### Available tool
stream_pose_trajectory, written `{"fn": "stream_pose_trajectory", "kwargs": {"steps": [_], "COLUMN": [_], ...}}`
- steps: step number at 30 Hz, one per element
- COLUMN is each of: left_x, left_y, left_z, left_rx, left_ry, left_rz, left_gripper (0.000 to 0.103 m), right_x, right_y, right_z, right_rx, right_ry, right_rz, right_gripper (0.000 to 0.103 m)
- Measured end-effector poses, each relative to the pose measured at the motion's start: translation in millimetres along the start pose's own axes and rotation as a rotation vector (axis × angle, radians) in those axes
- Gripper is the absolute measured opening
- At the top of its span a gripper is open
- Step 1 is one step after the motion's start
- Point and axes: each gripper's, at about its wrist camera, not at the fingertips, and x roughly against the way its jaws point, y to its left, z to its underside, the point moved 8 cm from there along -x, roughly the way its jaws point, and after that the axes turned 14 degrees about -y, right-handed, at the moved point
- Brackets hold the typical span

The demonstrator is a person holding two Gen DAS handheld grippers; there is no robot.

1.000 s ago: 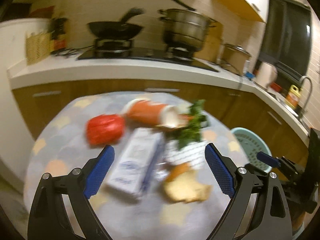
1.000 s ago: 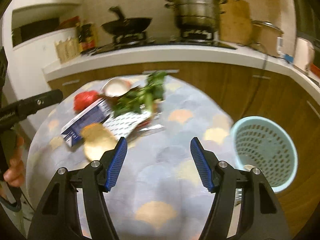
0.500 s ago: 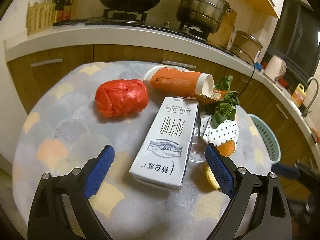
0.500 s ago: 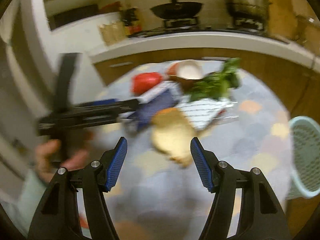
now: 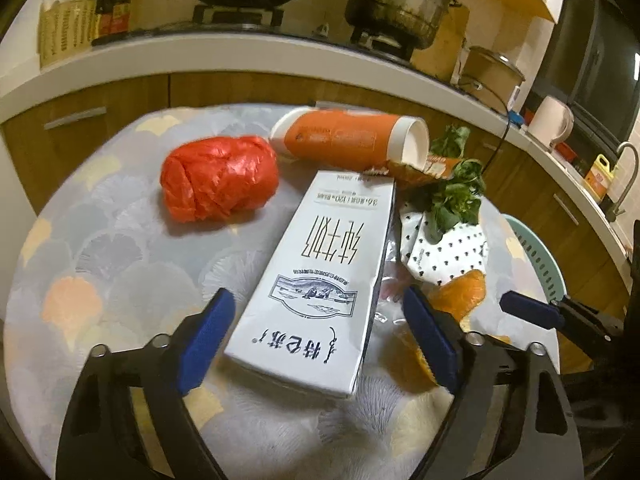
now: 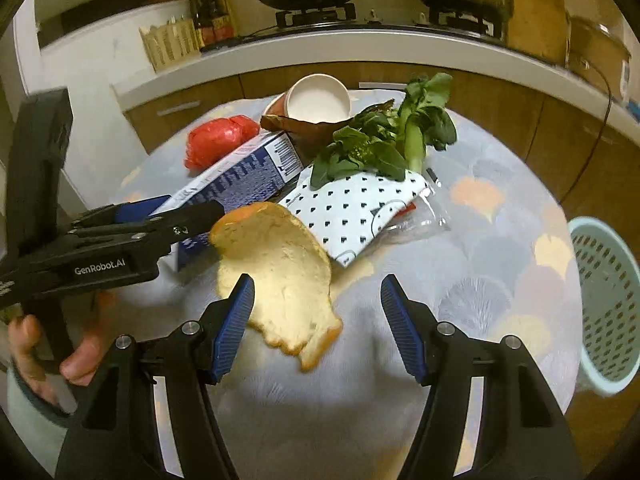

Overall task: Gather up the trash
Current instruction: 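Grasp the white milk carton with the left tool while the right tool grasps the orange peel, then carry carton and peel over the blue basket and release both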

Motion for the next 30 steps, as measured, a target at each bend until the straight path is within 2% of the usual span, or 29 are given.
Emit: {"fn": "stream_pose_trajectory", "kwargs": {"steps": [2,5,7,8,9,10,12,15,21,30], "left_x": [-7.3,-13.6,-13.4,-12.8,-12.1,-10.0,-4.5,7.0,33.7,58.4], "left_y": [1.3,3.8,3.9,3.3,3.4,2.8,1.7,0.6,-1.0,-33.4], "left_z": [3.0,4.9,4.3,4.5,4.4,4.5,4.9,5.4,0.9,-14.5], "left_rx": [0.001,0.001,0.006,0.007,0.007,0.007,0.012,0.015,0.030,0.007], "left_ry": [0.026,0.043,0.044,0.044,0.043,0.037,0.024,0.004,-0.042,-0.101], "left_rz": [-0.018,-0.043,-0.051,-0.051,-0.051,-0.057,-0.055,-0.055,-0.043,0.012], "left_gripper": [0.069,0.061,0.059,0.054,0.052,0.052,0.052,0.052,0.052,0.052], "right_x": [-12.1,-26.1,-32.3,-33.5,-33.2,-31.8,-30.0,-20.8,9.5,54.3], "right_y": [-3.0,-6.9,-7.0,-6.0,-3.4,0.9,4.8,9.0,12.9,-3.3], "right_z": [1.7,3.4,6.0,7.9,7.3,7.6,9.5,10.0,8.6,-6.0], "right_rx": [-0.018,-0.039,-0.042,-0.040,-0.036,-0.030,-0.010,-0.003,0.006,0.007], "right_ry": [0.021,0.041,0.058,0.068,0.067,0.067,0.064,0.041,-0.024,-0.126], "right_rz": [0.002,0.002,-0.002,-0.011,-0.024,-0.051,-0.048,-0.056,-0.076,-0.034], "right_gripper": [0.062,0.061,0.056,0.047,0.031,0.027,0.023,0.006,0.003,0.003]}}
